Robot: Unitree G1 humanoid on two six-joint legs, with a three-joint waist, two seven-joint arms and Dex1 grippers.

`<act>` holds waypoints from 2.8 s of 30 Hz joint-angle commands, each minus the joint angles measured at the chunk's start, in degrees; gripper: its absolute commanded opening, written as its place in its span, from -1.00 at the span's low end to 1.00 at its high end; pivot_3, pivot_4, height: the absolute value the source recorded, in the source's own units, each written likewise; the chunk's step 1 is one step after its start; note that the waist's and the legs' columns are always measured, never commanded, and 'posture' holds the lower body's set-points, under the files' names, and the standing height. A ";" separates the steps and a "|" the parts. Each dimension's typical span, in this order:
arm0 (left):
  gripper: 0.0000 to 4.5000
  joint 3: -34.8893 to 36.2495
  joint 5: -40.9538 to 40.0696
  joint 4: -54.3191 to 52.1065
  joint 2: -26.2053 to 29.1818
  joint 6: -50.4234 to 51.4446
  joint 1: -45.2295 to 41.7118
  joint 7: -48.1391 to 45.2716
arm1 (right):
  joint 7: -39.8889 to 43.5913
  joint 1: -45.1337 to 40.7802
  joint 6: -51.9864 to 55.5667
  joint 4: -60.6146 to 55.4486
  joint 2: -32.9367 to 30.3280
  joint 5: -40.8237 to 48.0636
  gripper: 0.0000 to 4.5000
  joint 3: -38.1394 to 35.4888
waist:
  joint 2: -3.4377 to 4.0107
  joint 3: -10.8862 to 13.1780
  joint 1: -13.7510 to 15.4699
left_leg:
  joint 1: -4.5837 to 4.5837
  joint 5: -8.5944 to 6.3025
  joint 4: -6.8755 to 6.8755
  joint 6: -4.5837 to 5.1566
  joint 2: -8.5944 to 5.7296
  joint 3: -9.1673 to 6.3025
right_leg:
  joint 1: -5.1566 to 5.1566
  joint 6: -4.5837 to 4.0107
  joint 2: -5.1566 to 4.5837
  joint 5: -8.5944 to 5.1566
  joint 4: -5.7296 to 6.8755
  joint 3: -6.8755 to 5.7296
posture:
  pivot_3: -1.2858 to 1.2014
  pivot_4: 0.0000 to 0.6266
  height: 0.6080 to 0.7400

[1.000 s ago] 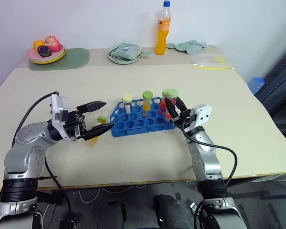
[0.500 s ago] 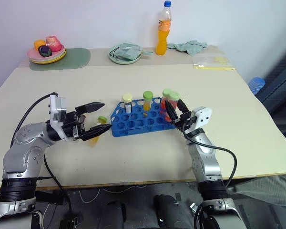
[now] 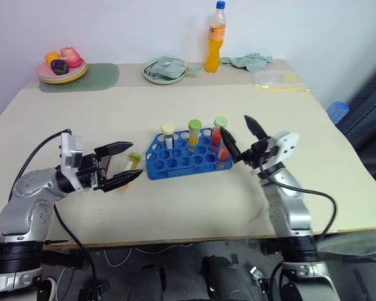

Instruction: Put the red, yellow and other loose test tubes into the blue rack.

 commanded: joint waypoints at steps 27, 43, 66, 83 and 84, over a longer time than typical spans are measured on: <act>1.00 0.02 -0.10 -10.59 7.21 53.82 -15.32 41.78 | 24.22 5.10 28.91 -22.24 -33.35 22.30 0.97 -10.64 | -0.24 0.07 0.31 | 0.01 -0.01 0.08 0.02 -0.05 -0.11 | 0.08 0.09 0.04 -0.02 -0.06 -0.02 | 0.03 -0.52 1.00; 1.00 -10.35 1.14 -1.68 8.12 76.44 -29.86 43.11 | 21.47 4.34 25.85 -21.37 -28.37 17.29 0.97 -6.69 | -0.30 0.10 0.13 | 0.01 0.01 0.07 -0.02 -0.09 -0.15 | 0.06 0.08 0.03 -0.03 -0.02 -0.03 | 0.03 -0.52 1.00; 0.65 -37.54 13.14 28.60 9.92 62.95 -46.57 18.39 | 21.11 1.83 25.71 -19.37 -27.65 14.78 1.00 -5.31 | -0.31 0.10 0.22 | -0.03 0.01 0.09 -0.01 -0.12 -0.12 | 0.04 0.06 0.05 -0.04 -0.02 -0.03 | 0.03 -0.52 1.00; 0.65 -39.91 16.25 32.01 6.70 66.95 -48.82 13.88 | 21.16 0.89 25.13 -18.37 -27.24 13.79 1.00 -4.58 | -0.31 0.10 0.21 | -0.05 0.01 0.11 -0.01 -0.13 -0.14 | 0.04 0.09 0.05 -0.02 0.00 -0.03 | 0.03 -0.52 1.00; 0.65 -40.80 16.79 32.13 6.80 66.21 -48.82 13.44 | 21.17 0.80 24.98 -18.31 -27.17 13.60 1.00 -4.53 | -0.31 0.10 0.21 | -0.05 0.01 0.11 -0.01 -0.13 -0.13 | 0.04 0.09 0.05 -0.02 0.00 -0.02 | 0.03 -0.52 1.00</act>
